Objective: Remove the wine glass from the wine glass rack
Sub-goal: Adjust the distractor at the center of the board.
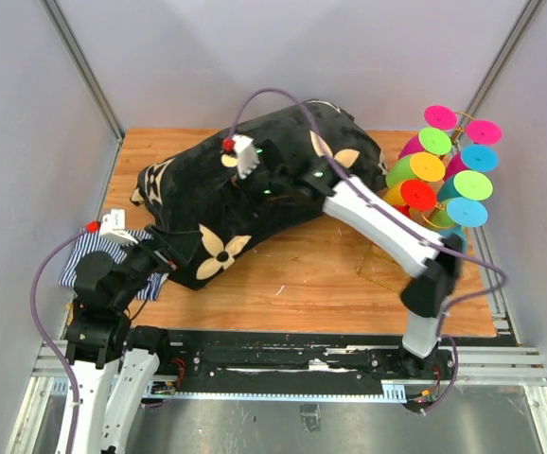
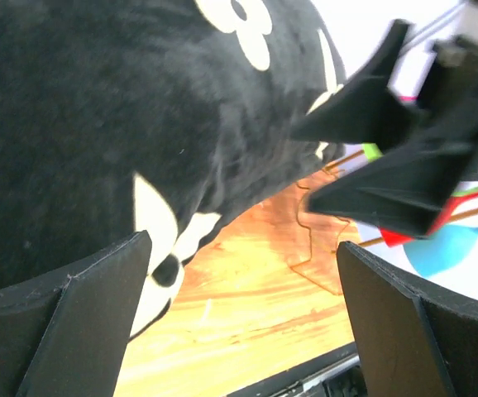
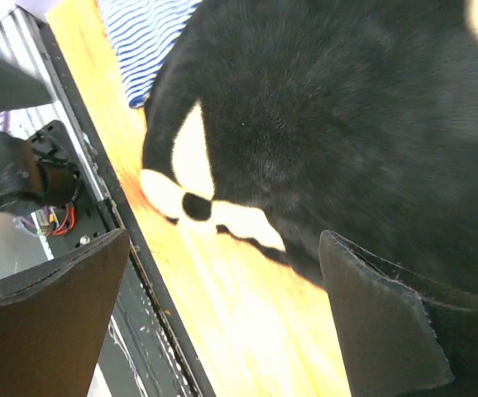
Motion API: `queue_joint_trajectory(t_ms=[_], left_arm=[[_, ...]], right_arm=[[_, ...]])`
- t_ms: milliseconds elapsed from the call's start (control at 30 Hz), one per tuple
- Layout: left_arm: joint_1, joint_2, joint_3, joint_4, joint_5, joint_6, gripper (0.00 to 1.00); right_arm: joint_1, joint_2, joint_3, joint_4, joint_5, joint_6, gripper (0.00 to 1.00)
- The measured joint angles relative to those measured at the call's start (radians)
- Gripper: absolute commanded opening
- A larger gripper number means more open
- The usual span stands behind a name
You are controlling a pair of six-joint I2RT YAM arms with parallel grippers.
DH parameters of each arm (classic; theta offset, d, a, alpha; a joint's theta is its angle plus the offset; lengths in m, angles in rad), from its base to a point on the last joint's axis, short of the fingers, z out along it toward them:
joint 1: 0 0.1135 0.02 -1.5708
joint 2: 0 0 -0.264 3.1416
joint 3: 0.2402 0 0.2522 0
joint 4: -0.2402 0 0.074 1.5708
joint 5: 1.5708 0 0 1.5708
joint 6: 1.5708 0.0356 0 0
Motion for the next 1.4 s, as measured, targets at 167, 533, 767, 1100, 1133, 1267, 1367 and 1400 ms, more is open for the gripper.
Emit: queue_joint_trajectory(t_ms=[167,533,767,1100,1133,1267,1367,1400], left_arm=[[0.0,-0.031,-0.11,0.204,0.166,-0.052,1.0],[-0.395,0.442,-0.111,0.537,0.363,-0.107,1.0],[-0.541,0.9,0.107,0.523,0.092,0.029,1.0],[-0.455,1.142,0.253,0.448,-0.165,0.129,1.0],[-0.431,1.148,0.264,0.439,-0.187,0.132,1.0],[-0.353,1.208,0.37,0.348,-0.324,0.176,1.0],[-0.317,1.269,0.449,0.313,-0.405,0.221,1.0],[-0.302,1.296,0.479,0.301,-0.423,0.232,1.0]], right_arm=[[-0.005,-0.303,-0.033,-0.056,0.042,-0.059,0.98],[-0.005,-0.785,-0.158,-0.076,0.05,-0.111,0.98],[-0.005,-0.87,-0.257,-0.097,0.069,-0.07,0.98],[-0.005,-0.963,-0.323,-0.257,0.131,-0.026,0.98],[-0.005,-0.98,-0.339,-0.275,0.143,-0.018,0.98],[-0.005,-1.036,-0.381,-0.332,0.201,0.04,0.98],[-0.005,-1.073,-0.429,-0.349,0.234,0.081,0.98],[-0.005,-1.088,-0.448,-0.35,0.237,0.092,0.98]])
